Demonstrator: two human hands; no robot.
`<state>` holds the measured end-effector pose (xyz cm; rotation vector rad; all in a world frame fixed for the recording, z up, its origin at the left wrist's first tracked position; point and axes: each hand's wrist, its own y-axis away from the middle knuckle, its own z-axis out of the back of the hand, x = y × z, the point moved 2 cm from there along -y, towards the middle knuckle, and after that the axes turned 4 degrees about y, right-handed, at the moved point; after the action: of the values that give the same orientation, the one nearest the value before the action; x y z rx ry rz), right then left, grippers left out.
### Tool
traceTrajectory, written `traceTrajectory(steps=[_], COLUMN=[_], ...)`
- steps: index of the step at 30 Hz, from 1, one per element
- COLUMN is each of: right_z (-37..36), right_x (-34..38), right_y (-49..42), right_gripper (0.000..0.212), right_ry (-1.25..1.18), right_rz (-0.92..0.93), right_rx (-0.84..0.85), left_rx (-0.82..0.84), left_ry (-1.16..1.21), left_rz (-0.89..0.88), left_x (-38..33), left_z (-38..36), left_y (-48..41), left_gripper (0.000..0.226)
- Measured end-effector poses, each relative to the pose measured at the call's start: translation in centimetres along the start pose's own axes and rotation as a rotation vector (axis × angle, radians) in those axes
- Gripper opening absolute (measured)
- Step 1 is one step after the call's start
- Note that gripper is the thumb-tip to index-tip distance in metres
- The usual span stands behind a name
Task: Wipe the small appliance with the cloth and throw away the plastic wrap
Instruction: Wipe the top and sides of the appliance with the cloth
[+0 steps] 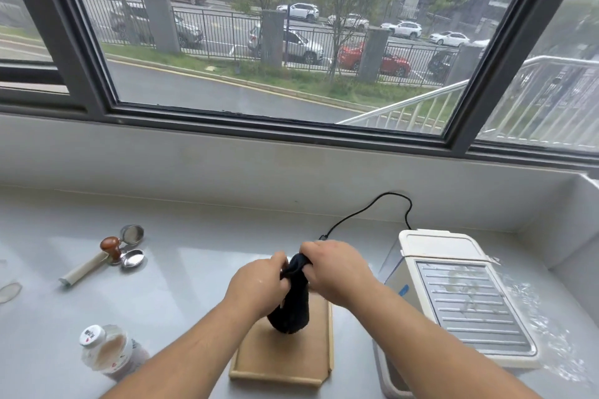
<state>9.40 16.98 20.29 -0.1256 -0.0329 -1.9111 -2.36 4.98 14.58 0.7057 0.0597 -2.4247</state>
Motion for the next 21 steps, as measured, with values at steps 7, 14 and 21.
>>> traceTrajectory(steps=[7, 14, 21], right_z=[2.7, 3.9, 7.5], right_x=[-1.4, -1.2, -1.7], right_y=[0.2, 0.7, 1.0], right_gripper=[0.016, 0.033, 0.017], right_ry=[-0.017, -0.12, -0.085], right_rz=[-0.135, -0.203, -0.25], right_rx=[-0.035, -0.009, -0.185], left_rx=[-0.113, -0.155, -0.228], left_ry=[0.116, 0.209, 0.222], left_rz=[-0.05, -0.172, -0.272], left_x=[-3.2, -7.0, -9.8], left_z=[4.5, 8.1, 10.5], left_y=[-0.6, -0.5, -0.5], left_gripper=[0.012, 0.02, 0.017])
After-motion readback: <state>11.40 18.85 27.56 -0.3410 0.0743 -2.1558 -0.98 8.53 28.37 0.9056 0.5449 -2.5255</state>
